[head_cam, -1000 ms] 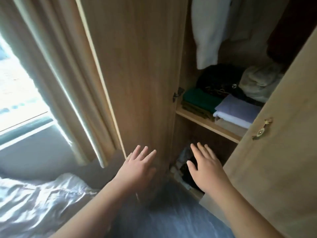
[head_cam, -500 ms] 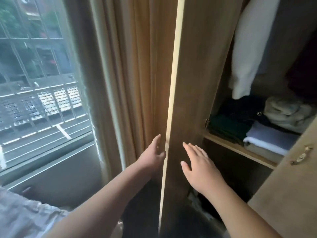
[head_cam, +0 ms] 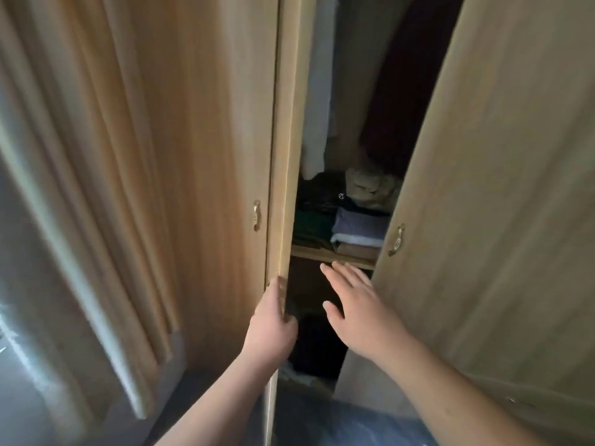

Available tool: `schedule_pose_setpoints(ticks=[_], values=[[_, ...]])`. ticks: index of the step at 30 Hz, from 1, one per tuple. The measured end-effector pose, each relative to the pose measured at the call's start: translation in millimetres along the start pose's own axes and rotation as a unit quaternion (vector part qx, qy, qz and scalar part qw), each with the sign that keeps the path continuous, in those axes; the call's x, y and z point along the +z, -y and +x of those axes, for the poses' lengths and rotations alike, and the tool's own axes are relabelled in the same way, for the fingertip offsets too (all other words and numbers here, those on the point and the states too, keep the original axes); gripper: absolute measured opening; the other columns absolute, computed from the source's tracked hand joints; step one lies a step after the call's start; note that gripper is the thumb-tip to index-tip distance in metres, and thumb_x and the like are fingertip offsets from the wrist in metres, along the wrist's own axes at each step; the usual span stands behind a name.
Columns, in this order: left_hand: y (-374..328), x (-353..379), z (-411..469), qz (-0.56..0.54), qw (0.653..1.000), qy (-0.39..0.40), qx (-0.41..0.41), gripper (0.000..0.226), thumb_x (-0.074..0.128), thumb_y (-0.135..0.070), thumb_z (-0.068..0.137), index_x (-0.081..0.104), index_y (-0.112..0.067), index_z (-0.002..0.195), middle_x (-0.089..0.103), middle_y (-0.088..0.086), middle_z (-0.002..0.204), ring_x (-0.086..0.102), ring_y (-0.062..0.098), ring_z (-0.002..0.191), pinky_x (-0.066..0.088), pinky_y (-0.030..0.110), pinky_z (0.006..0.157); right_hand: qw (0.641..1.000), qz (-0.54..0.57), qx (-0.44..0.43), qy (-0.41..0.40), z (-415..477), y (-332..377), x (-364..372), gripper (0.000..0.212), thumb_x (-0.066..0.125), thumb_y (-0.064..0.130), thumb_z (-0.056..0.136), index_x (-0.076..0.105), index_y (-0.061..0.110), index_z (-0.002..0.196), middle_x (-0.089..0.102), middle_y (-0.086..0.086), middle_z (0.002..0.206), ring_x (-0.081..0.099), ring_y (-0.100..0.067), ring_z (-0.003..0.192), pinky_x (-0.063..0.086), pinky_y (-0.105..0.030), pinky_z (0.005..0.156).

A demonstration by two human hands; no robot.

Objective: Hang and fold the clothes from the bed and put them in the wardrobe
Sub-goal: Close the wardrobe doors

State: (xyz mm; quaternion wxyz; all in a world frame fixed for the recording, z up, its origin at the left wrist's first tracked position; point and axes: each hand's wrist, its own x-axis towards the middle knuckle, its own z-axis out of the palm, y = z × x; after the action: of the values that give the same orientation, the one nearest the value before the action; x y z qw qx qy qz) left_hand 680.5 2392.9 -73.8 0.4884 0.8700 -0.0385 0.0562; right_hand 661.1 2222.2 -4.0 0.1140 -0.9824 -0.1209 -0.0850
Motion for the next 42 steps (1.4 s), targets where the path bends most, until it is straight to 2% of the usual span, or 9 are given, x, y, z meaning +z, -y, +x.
schedule_pose_setpoints(ticks=[4, 8, 11, 14, 19, 25, 36, 39, 42], values=[[-19, 54, 26, 0.099, 0.989, 0.072, 0.076, 0.081, 0.048, -0.01, 0.093, 0.002, -0.023, 0.159, 0.016, 0.002, 0.165, 0.023, 0.026, 0.148, 0.03, 0.037, 0.117, 0.999, 0.0, 0.036, -0.025, -6, -44, -22, 0.062, 0.04, 0.038, 0.103, 0.009, 0.035, 0.157, 0.005, 0.013, 0.165, -0.002, -0.01, 0.152, 0.01, -0.034, 0.123], [-43, 97, 71, 0.259, 0.946, 0.122, 0.153, 0.087, 0.047, -0.018, 0.093, -0.009, -0.032, 0.157, -0.015, 0.002, 0.166, -0.012, 0.032, 0.152, 0.016, 0.05, 0.122, 0.996, -0.036, 0.036, -0.069, 6, -94, -40, 0.06, 0.04, 0.033, 0.103, 0.016, 0.028, 0.157, 0.005, 0.013, 0.165, -0.004, -0.007, 0.151, -0.001, -0.024, 0.118], [-56, 124, 112, 0.324, 0.907, 0.151, 0.224, 0.089, 0.046, -0.021, 0.091, -0.014, -0.039, 0.154, -0.025, -0.001, 0.163, -0.018, 0.031, 0.151, 0.009, 0.047, 0.123, 0.994, -0.057, 0.03, -0.089, 27, -131, -45, 0.06, 0.039, 0.029, 0.101, 0.018, 0.027, 0.157, 0.006, 0.013, 0.165, -0.005, -0.005, 0.151, 0.01, -0.032, 0.124], [-68, 150, 151, 0.361, 0.882, 0.149, 0.263, 0.086, 0.044, -0.022, 0.093, -0.015, -0.037, 0.154, -0.025, -0.003, 0.163, -0.018, 0.028, 0.151, 0.007, 0.047, 0.124, 0.989, -0.107, 0.022, -0.099, 54, -166, -46, 0.06, 0.04, 0.029, 0.099, 0.02, 0.026, 0.156, 0.009, 0.011, 0.165, -0.004, -0.008, 0.152, 0.021, -0.037, 0.122], [-81, 188, 199, 0.414, 0.848, 0.097, 0.316, 0.077, 0.035, -0.03, 0.097, -0.016, -0.032, 0.155, -0.021, 0.002, 0.163, -0.023, 0.029, 0.15, 0.002, 0.052, 0.122, 0.968, -0.206, -0.046, -0.135, 113, -221, -48, 0.06, 0.041, 0.028, 0.095, 0.031, 0.019, 0.153, 0.018, 0.0, 0.165, 0.007, -0.019, 0.153, 0.018, -0.045, 0.123], [-68, 219, 245, 0.422, 0.838, 0.049, 0.344, 0.089, 0.064, -0.036, 0.078, 0.022, -0.029, 0.156, 0.026, 0.008, 0.162, 0.017, 0.031, 0.149, 0.036, 0.057, 0.111, 0.944, -0.272, -0.109, -0.151, 167, -286, -48, 0.072, 0.04, 0.025, 0.091, 0.016, 0.011, 0.157, 0.008, -0.004, 0.166, 0.002, -0.021, 0.153, 0.016, -0.046, 0.123], [-79, 274, 315, 0.436, 0.853, 0.01, 0.288, 0.081, 0.045, -0.033, 0.082, 0.015, -0.031, 0.157, 0.014, 0.006, 0.165, 0.011, 0.031, 0.152, 0.026, 0.063, 0.111, 0.926, -0.31, -0.135, -0.17, 244, -353, -36, 0.074, 0.039, 0.032, 0.093, 0.013, 0.004, 0.156, 0.005, -0.01, 0.166, 0.003, -0.023, 0.153, 0.017, -0.046, 0.122], [-82, 282, 323, 0.435, 0.859, 0.014, 0.268, 0.077, 0.04, -0.035, 0.081, 0.022, -0.029, 0.156, 0.015, 0.006, 0.165, 0.013, 0.029, 0.152, 0.028, 0.065, 0.11, 0.926, -0.323, -0.117, -0.16, 255, -356, -33, 0.075, 0.038, 0.041, 0.098, 0.009, 0.004, 0.157, -0.001, -0.011, 0.166, -0.003, -0.024, 0.153, 0.013, -0.048, 0.122], [-83, 289, 329, 0.435, 0.864, 0.013, 0.252, 0.079, 0.038, -0.037, 0.083, 0.013, -0.028, 0.158, 0.003, 0.005, 0.165, 0.002, 0.029, 0.153, 0.022, 0.067, 0.113, 0.925, -0.334, -0.101, -0.152, 261, -357, -29, 0.075, 0.033, 0.044, 0.1, 0.007, 0.002, 0.156, -0.004, -0.014, 0.165, -0.007, -0.026, 0.153, 0.008, -0.049, 0.123]])
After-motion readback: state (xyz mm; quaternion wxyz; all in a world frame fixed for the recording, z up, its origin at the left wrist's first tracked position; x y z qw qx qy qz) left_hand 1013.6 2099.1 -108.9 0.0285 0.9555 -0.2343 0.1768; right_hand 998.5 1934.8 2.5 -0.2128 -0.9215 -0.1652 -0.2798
